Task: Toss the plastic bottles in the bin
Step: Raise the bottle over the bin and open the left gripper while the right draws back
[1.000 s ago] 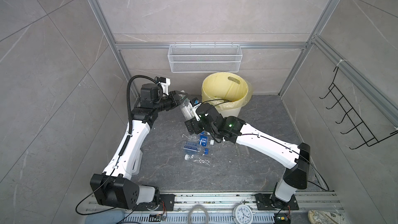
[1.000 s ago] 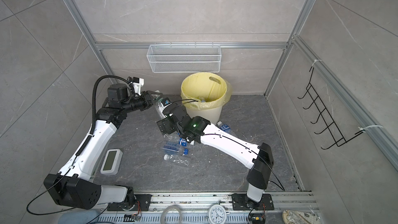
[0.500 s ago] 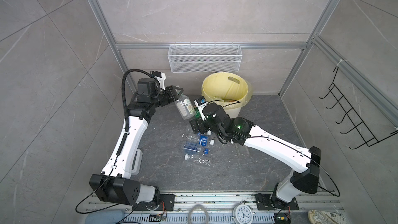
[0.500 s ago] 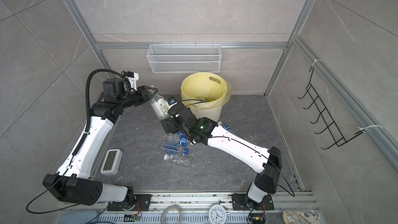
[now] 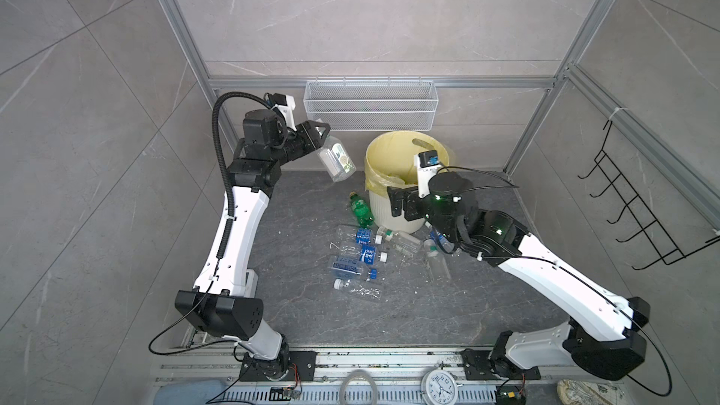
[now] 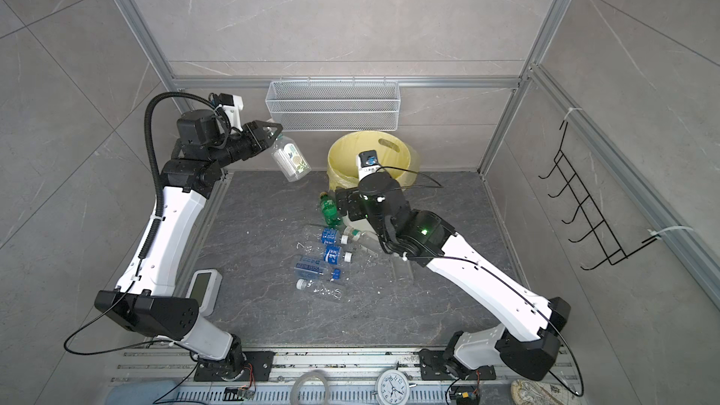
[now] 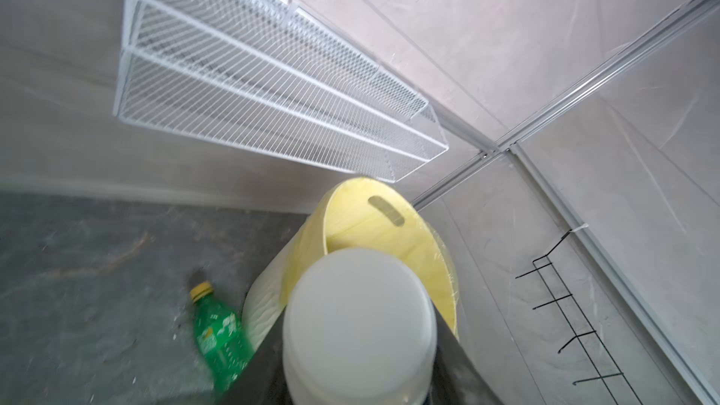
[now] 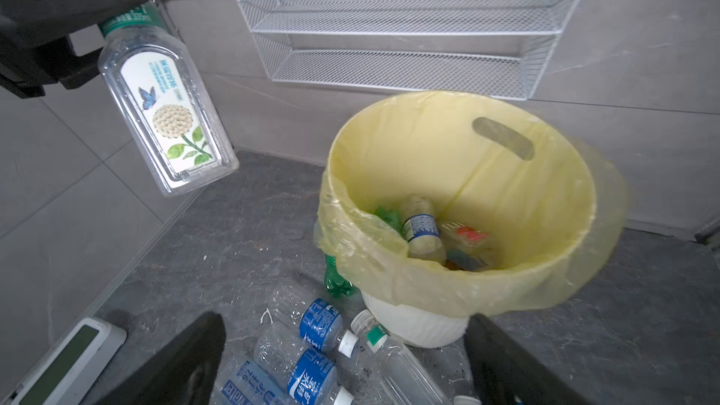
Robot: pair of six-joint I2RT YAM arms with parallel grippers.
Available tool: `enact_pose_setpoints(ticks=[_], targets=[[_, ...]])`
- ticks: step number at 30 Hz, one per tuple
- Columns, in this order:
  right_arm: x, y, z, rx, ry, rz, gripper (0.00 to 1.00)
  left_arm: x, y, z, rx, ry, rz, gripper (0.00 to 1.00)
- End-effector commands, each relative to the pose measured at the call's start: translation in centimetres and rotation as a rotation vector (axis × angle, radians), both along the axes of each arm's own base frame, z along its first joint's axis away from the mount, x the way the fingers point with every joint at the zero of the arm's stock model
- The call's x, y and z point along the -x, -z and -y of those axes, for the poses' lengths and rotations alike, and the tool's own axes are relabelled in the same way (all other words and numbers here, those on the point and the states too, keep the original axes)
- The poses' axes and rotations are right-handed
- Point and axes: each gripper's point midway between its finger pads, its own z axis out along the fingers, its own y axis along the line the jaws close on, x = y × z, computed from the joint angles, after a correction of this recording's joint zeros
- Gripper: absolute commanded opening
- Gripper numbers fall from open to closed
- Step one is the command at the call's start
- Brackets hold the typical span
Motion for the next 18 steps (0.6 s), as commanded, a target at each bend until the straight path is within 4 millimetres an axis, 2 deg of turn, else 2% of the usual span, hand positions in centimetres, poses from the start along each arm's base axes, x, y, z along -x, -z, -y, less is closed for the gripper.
enact_pose_setpoints(ticks=[1, 3, 5, 8, 10, 12, 13, 14, 15, 18], targets=[[0.1, -0.3, 2.9, -0.06, 0.074, -0.005, 1.0, 1.7, -6.8, 3.0, 0.064, 0.113, 0.233, 0.17], [0.3, -0.3, 3.8, -0.074, 0.084, -0.006, 1.0, 1.7, -8.3, 4.5, 0.069, 0.13, 0.298, 0.17], [0.5, 0.0, 4.4, -0.075, 0.094, -0.015, 1.0, 0.6, -8.8, 6.5, 0.073, 0.128, 0.338, 0.17], [0.5, 1.0, 4.9, -0.077, 0.109, -0.036, 1.0, -3.2, -7.3, 10.4, 0.109, 0.167, 0.269, 0.17], [0.6, 1.4, 5.0, -0.081, 0.111, -0.049, 1.0, -4.4, -5.8, 13.8, 0.121, 0.239, 0.225, 0.23], [0.7, 1.4, 5.2, -0.087, 0.112, -0.054, 1.0, -4.6, -4.5, 16.4, 0.108, 0.279, 0.214, 0.37], [0.9, 1.3, 5.3, -0.093, 0.109, -0.053, 1.0, -4.7, -3.8, 17.1, 0.104, 0.287, 0.206, 0.51], [1.0, 1.3, 5.4, -0.097, 0.108, -0.051, 1.0, -5.0, -3.2, 17.3, 0.102, 0.287, 0.193, 0.61], [1.1, 1.4, 5.4, -0.1, 0.107, -0.049, 0.99, -5.1, -2.7, 17.4, 0.101, 0.285, 0.183, 0.66], [1.0, 1.9, 5.6, -0.098, 0.109, -0.053, 1.0, -4.8, -1.8, 16.9, 0.064, 0.265, 0.182, 0.98]])
